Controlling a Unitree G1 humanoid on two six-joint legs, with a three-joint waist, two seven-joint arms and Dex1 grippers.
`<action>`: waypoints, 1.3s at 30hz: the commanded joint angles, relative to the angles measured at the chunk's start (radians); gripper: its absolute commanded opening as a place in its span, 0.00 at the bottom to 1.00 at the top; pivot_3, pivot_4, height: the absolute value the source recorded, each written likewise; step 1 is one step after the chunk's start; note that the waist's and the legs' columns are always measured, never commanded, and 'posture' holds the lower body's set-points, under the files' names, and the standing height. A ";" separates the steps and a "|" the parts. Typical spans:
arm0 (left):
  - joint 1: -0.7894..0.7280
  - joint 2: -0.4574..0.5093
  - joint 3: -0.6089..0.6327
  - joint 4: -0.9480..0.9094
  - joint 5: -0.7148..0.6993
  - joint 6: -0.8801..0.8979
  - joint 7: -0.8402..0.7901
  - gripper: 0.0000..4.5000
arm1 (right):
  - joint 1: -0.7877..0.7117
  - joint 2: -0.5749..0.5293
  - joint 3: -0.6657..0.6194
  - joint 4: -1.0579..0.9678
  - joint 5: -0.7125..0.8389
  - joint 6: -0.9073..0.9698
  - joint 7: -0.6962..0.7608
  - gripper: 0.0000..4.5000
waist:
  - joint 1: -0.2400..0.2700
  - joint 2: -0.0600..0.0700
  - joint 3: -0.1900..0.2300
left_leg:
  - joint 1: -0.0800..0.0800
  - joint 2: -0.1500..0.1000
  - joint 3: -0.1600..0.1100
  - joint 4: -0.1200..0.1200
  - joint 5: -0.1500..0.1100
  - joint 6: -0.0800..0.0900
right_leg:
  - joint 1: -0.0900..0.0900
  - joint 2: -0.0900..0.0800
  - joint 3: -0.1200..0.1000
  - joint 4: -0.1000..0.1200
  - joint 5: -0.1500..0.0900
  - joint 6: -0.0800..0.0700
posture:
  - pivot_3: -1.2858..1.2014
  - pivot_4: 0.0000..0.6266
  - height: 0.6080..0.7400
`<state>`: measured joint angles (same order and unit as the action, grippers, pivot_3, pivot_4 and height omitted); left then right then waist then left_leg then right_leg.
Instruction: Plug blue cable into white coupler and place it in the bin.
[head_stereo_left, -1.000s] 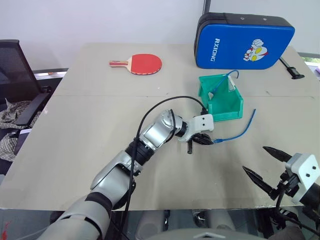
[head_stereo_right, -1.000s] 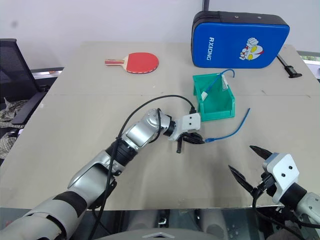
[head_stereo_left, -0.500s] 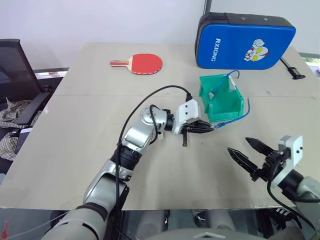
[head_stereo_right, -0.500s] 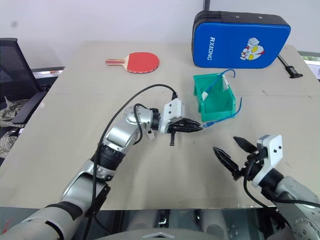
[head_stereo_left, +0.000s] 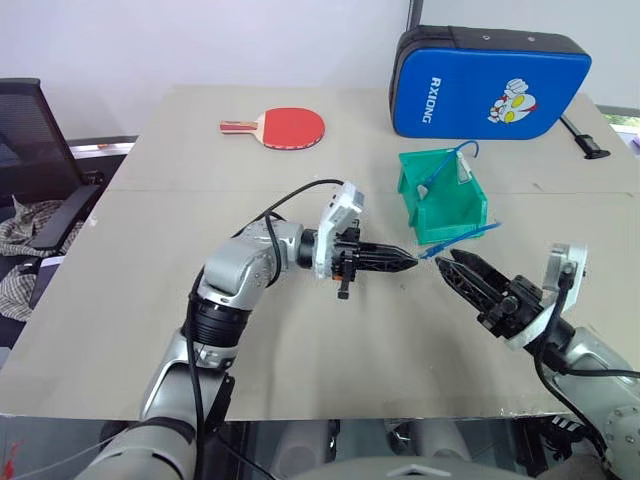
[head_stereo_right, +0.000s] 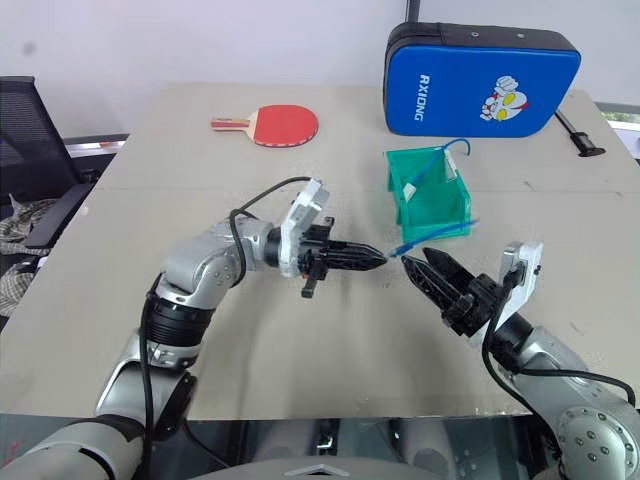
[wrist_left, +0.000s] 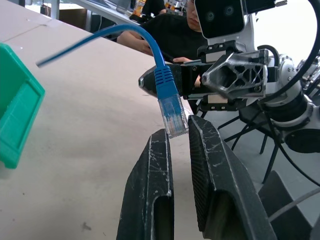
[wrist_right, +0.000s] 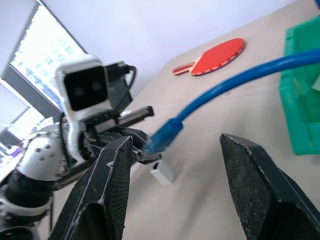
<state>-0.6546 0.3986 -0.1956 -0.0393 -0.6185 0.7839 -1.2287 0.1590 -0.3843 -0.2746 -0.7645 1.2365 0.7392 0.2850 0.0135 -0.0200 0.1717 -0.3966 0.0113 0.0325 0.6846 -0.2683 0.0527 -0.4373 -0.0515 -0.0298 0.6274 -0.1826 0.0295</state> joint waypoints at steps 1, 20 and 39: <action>-0.003 -0.001 0.018 -0.056 -0.041 0.005 -0.011 0.00 | -0.018 -0.013 0.006 -0.015 0.055 -0.026 -0.014 0.59 | 0.000 0.000 0.000 | 0.000 0.000 0.000 0.000 0.000 0.000 | 0.000 0.000 0.000 0.000 0.000 0.000 | 0.52 0.24 0.93; 0.020 0.003 0.009 -0.085 -0.052 -0.023 -0.006 0.00 | -0.059 -0.071 0.084 0.003 0.129 -0.048 -0.049 0.01 | 0.000 0.000 0.000 | 0.000 0.000 0.000 0.000 0.000 0.000 | 0.000 0.001 0.001 0.000 -0.001 -0.001 | 0.52 0.24 0.93; 0.258 0.231 0.205 -0.041 0.168 -0.331 0.170 0.87 | -0.087 -0.072 0.120 0.068 -0.003 -0.109 -0.023 0.00 | 0.003 0.000 0.000 | 0.000 0.002 0.001 -0.001 0.000 0.000 | 0.000 0.001 0.001 0.000 0.000 -0.004 | 0.52 0.24 0.93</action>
<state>-0.4501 0.6036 -0.0002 -0.0543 -0.4838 0.5262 -1.0435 0.0950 -0.4631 -0.1692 -0.6858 1.2539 0.6512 0.2370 0.0164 -0.0199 0.1718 -0.3969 0.0129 0.0335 0.6841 -0.2683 0.0527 -0.4378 -0.0510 -0.0292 0.6270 -0.1822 0.0257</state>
